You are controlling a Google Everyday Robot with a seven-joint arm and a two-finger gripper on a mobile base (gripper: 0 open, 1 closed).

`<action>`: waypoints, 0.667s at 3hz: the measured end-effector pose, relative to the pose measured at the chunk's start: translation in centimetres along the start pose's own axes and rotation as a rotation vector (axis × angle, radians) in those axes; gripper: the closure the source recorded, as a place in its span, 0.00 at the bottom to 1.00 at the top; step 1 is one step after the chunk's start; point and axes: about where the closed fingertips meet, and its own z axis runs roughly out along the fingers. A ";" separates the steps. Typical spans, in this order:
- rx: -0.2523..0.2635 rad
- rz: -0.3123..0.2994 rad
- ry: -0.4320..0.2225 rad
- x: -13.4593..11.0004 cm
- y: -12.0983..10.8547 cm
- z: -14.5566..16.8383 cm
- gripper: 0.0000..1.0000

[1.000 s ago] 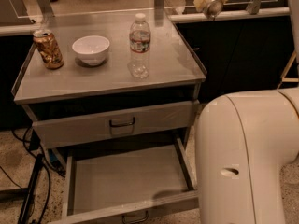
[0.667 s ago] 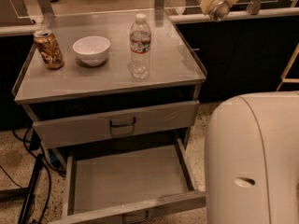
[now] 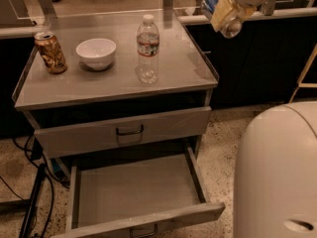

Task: Place redbull can into middle drawer

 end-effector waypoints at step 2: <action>-0.102 -0.122 -0.037 1.0 5.1 -1.3 1.00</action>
Offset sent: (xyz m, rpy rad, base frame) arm -0.1220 0.0757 -0.0275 0.1073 0.0325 0.2712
